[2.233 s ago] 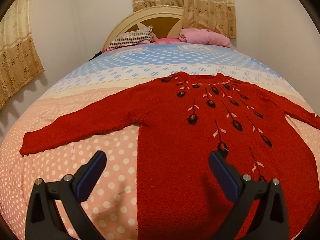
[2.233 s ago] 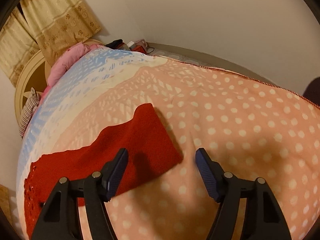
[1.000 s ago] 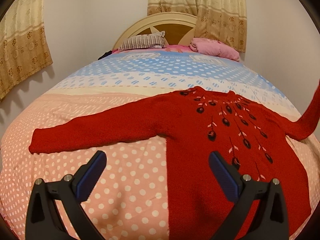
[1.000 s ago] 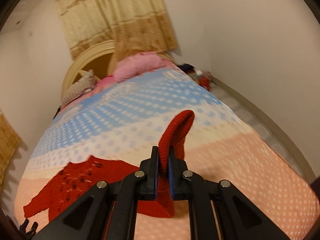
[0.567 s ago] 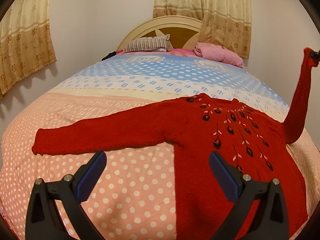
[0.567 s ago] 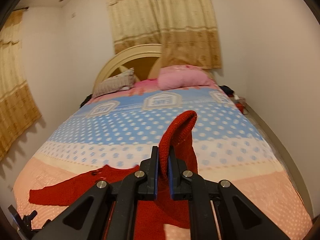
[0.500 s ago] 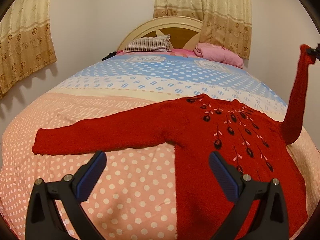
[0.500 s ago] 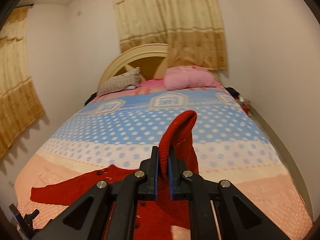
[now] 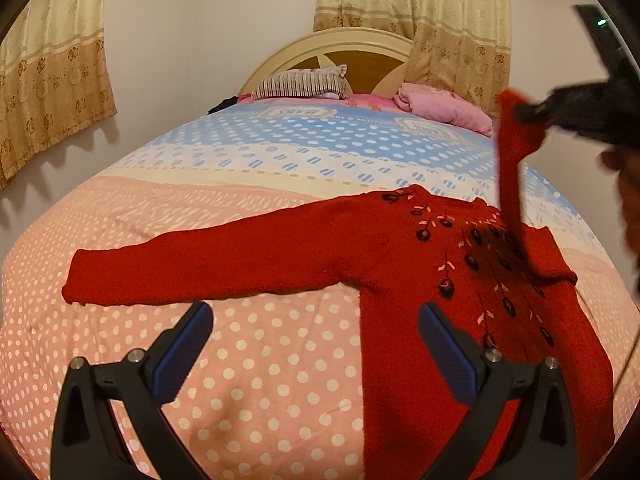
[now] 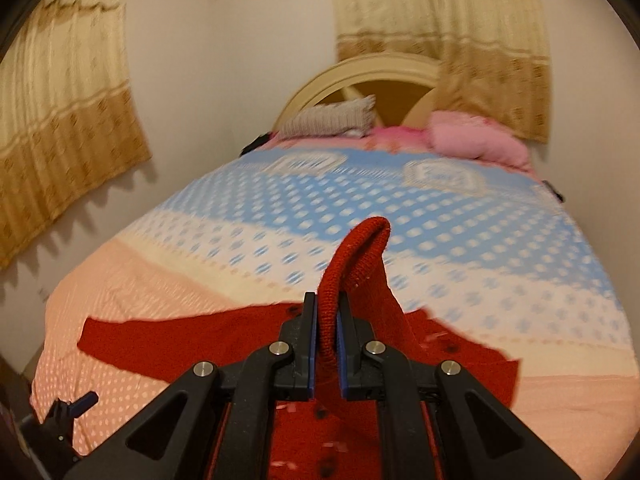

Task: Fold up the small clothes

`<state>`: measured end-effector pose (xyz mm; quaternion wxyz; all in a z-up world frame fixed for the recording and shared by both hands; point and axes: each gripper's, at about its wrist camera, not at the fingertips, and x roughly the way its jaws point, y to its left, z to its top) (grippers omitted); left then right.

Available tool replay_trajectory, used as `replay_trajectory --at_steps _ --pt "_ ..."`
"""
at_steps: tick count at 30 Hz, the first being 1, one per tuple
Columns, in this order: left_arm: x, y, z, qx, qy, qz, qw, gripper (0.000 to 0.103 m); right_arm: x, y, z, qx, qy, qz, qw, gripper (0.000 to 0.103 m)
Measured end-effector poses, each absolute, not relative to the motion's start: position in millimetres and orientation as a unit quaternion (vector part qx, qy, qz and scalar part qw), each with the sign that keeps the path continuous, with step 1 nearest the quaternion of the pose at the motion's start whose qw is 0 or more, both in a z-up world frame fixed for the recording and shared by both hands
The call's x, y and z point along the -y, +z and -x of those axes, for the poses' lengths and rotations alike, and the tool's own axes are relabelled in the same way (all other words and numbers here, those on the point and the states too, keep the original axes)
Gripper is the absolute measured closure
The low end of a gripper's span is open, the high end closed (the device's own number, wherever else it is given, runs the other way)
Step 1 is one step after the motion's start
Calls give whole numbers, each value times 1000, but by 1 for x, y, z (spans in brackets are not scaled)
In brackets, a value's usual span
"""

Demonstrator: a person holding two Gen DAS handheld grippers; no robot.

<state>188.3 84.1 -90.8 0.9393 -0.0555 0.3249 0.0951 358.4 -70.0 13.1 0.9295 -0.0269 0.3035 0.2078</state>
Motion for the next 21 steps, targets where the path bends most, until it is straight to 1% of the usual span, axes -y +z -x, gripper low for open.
replay_trajectory --at_steps 3,4,5,7,10,13,20,21 --pt "-86 -95 -191 -330 98 54 937 0 35 -39 -369 -339 257 11 905 95" --pt "-86 -96 -192 -332 99 54 936 0 27 -53 -372 -354 266 12 896 88" --pt "-88 -98 -193 -335 98 54 935 0 20 -69 -372 -372 271 16 888 65" --pt "-90 -101 -195 -339 95 58 934 0 18 -97 -364 -395 284 18 874 34" --pt "-95 -108 -199 -349 88 69 931 0 32 -123 -341 -408 313 17 857 34" --pt "-95 -114 -202 -354 80 76 929 0 68 -135 -322 -417 292 24 860 34" --pt "-90 -113 -227 -349 48 100 931 0 188 -125 -310 -410 192 -32 891 34" --pt "-89 -113 -236 -353 47 102 929 4 201 -123 -307 -406 179 -40 895 34"
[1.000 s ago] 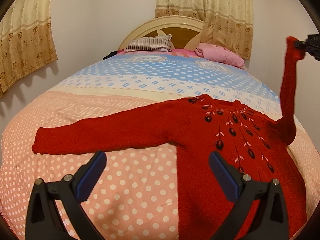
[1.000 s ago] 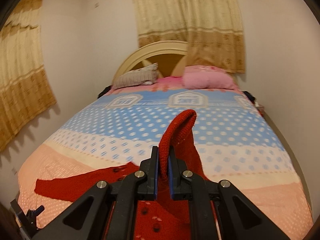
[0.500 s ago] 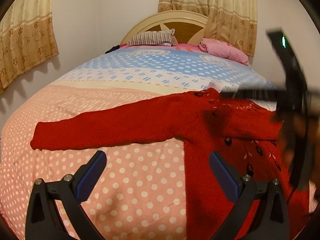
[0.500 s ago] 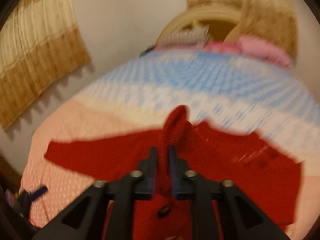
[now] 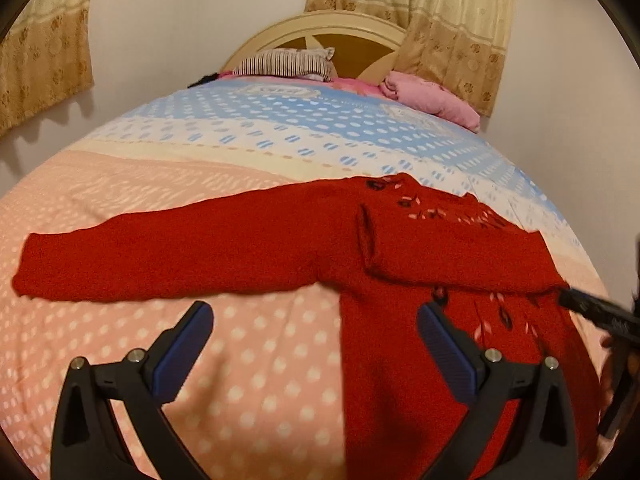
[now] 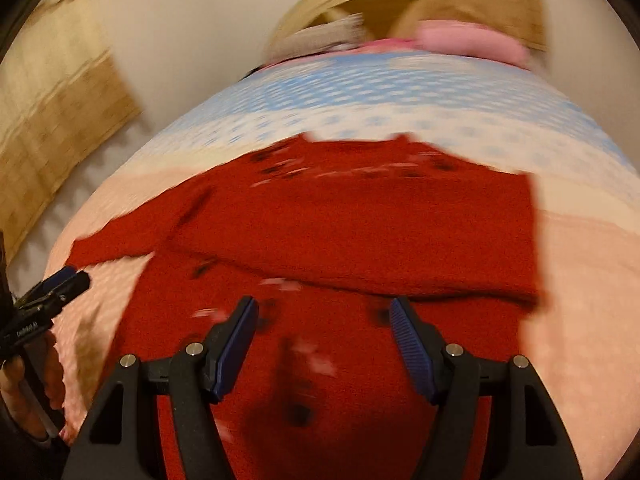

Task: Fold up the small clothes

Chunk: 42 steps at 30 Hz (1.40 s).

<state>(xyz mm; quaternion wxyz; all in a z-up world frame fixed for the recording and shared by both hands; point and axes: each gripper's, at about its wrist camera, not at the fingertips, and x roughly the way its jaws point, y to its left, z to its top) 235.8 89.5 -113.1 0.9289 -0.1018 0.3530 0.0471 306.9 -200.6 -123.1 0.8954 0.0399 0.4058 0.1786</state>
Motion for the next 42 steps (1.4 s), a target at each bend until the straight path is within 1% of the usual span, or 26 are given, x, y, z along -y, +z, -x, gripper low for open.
replay_trajectory --at_steps 2,3,5,7,8,10,13,14,15,17,18,24,27,28,32,36,38,41,42 --pt "-86 -114 -253 -363 28 107 925 13 221 -123 -297 -398 163 -54 901 34" --pt "-84 -115 -260 -368 31 104 924 19 227 -125 -292 -397 160 -59 902 34" --pt "-76 -118 -277 -376 19 101 921 22 238 -136 -287 -405 151 -64 899 34" --pt "-70 -123 -290 -386 13 102 917 35 243 -147 -283 -415 147 -66 896 34" --pt "-65 -126 -298 -393 9 97 915 35 250 -152 -281 -417 144 -67 895 34" --pt "-58 -136 -314 -405 18 84 910 39 258 -154 -280 -413 138 -75 897 34" --pt "-55 -151 -331 -425 16 95 900 42 269 -153 -284 -406 129 -98 900 34" --pt "-56 -155 -334 -429 15 103 897 46 270 -154 -286 -407 124 -100 900 34" --pt "-57 -157 -334 -431 12 110 896 51 272 -159 -287 -408 117 -101 900 34" --pt "-58 -154 -326 -417 12 113 902 75 274 -166 -287 -407 110 -107 900 34" --pt "-58 -152 -324 -411 4 114 904 84 275 -165 -285 -405 111 -109 901 34" --pt "-62 -145 -303 -393 -11 130 910 89 279 -167 -286 -405 118 -124 898 32" --pt "-63 -141 -296 -382 -7 135 914 94 278 -168 -286 -405 117 -121 899 32" --pt "-64 -141 -294 -382 -3 137 914 102 278 -168 -286 -405 117 -121 899 32" --pt "-68 -148 -296 -391 15 126 911 102 279 -168 -285 -403 117 -125 899 31" --pt "-69 -153 -298 -400 10 138 906 102 281 -157 -282 -393 118 -138 901 31" --pt "-70 -151 -299 -396 12 147 906 99 278 -150 -287 -394 128 -139 900 31" --pt "-69 -148 -303 -388 9 157 908 85 270 -140 -296 -384 115 -110 909 31" --pt "-68 -147 -304 -385 7 157 909 77 268 -139 -299 -381 111 -106 912 31"
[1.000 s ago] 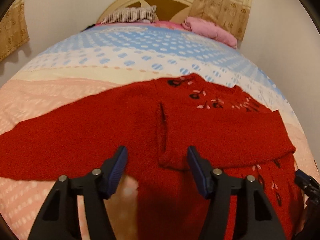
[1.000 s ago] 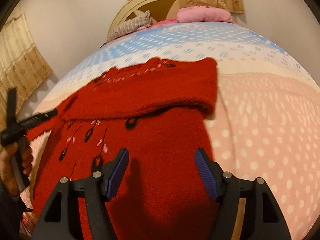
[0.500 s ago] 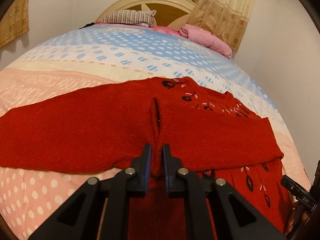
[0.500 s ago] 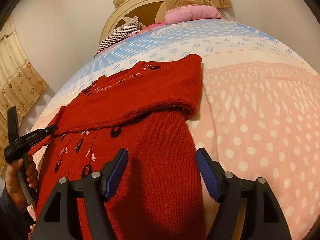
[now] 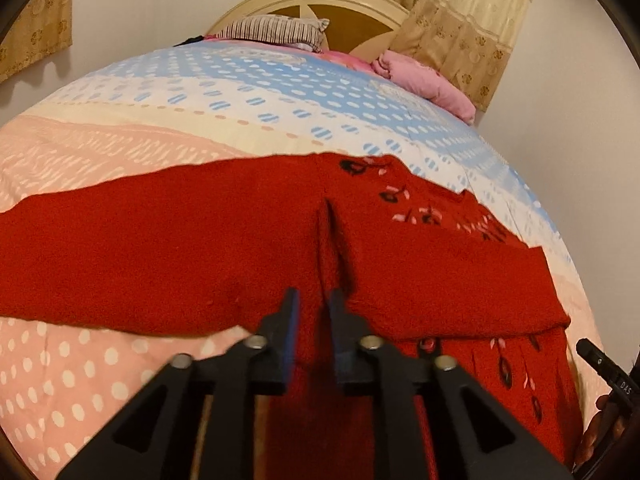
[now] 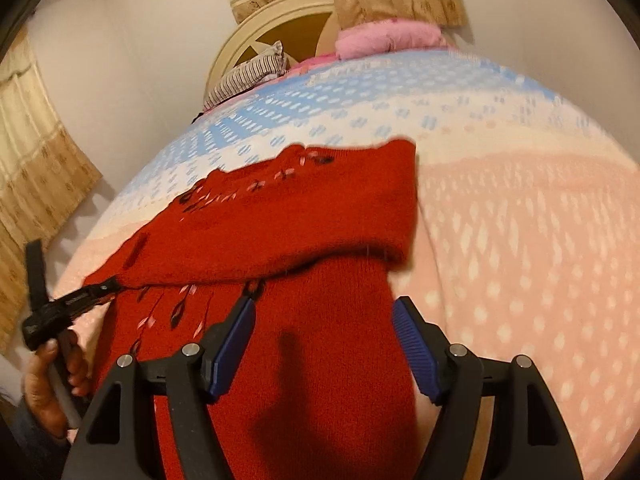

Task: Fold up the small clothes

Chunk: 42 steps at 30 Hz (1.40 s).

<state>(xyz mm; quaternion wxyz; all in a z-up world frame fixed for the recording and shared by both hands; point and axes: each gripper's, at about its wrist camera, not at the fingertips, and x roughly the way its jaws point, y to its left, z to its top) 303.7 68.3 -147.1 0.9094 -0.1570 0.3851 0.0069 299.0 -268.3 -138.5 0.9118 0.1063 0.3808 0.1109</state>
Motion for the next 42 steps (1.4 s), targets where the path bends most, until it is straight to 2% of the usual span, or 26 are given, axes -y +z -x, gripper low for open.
replay_trajectory --at_steps 5,7,8,12,14,15,16,18,30,34,37,42 --pt "-68 -137 -304 -367 9 165 915 55 262 -160 -298 -393 108 -119 905 31" --pt "-71 -132 -298 -348 9 182 920 37 261 -160 -293 -386 109 -117 908 31" --pt "-70 -130 -296 -340 7 179 923 32 262 -157 -291 -379 112 -120 911 31" --pt "-65 -131 -300 -347 8 176 921 29 266 -164 -295 -392 109 -131 904 28" --pt "-61 -132 -301 -348 1 176 921 31 264 -164 -295 -392 108 -127 905 27" --pt "-56 -135 -305 -355 0 163 920 42 263 -164 -294 -392 107 -123 905 27" --pt "-50 -138 -309 -364 -6 147 920 69 261 -165 -294 -393 106 -119 906 26" --pt "-43 -146 -317 -388 -10 127 913 100 257 -166 -296 -397 104 -108 906 24" --pt "-50 -143 -283 -362 9 146 921 100 261 -164 -290 -388 106 -118 908 23" --pt "-58 -148 -288 -367 9 165 916 100 262 -147 -281 -361 101 -122 919 23" --pt "-61 -141 -299 -361 16 154 920 100 244 -125 -288 -344 127 -78 927 23" --pt "-68 -142 -300 -380 5 175 908 100 232 -138 -345 -417 146 -69 894 23"
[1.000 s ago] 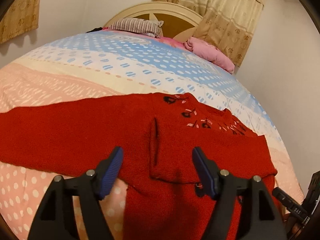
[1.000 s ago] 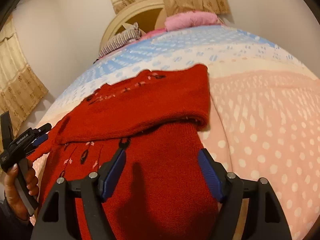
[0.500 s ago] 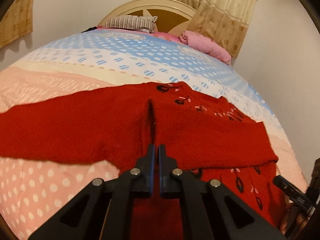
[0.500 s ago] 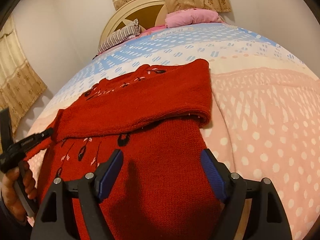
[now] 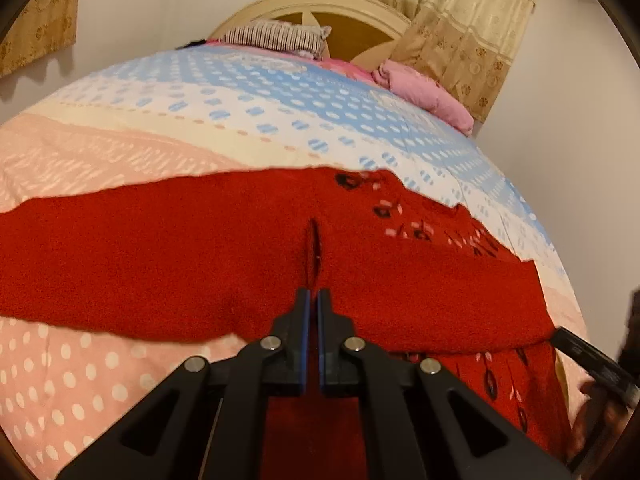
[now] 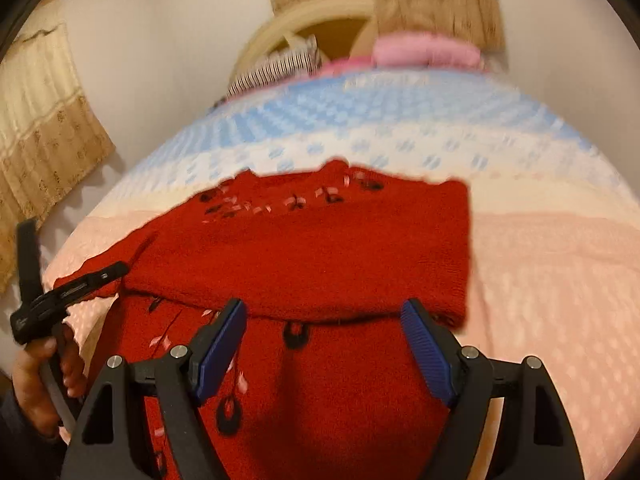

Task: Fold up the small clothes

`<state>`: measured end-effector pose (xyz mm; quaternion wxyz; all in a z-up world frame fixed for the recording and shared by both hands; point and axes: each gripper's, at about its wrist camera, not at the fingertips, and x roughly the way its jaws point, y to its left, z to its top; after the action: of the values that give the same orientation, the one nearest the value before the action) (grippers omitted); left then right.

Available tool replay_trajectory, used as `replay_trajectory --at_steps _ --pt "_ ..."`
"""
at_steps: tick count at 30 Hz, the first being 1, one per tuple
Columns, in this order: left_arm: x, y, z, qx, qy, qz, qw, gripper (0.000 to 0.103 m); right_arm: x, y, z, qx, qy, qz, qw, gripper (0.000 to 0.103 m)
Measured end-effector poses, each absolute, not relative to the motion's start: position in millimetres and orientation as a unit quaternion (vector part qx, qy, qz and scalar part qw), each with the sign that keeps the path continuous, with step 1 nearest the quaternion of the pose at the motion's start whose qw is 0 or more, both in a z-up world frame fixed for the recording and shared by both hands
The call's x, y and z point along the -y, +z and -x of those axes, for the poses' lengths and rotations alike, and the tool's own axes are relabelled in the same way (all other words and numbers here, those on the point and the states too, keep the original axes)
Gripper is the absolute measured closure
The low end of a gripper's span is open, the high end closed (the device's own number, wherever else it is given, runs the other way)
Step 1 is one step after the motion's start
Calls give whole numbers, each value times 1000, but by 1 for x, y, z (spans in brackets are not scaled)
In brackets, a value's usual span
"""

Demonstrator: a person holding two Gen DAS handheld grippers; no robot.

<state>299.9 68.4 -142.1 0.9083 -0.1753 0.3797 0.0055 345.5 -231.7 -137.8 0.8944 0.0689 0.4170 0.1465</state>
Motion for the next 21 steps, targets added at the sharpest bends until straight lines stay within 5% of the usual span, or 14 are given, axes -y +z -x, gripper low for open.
replay_trajectory --at_steps 6,11,14,16,21 --pt "-72 -155 -293 -392 11 163 905 100 225 -156 -344 -475 127 -32 870 23" --pt "-74 -150 -285 -397 4 175 901 98 191 -135 -342 -431 162 -7 888 23" --pt "-82 -143 -270 -391 14 164 906 80 170 -132 -353 -415 183 -22 891 23" --pt "-93 -141 -261 -386 30 158 908 46 152 -146 -360 -436 208 -23 875 23" --pt "-145 -138 -232 -372 98 135 913 36 117 -167 -338 -422 214 53 880 21"
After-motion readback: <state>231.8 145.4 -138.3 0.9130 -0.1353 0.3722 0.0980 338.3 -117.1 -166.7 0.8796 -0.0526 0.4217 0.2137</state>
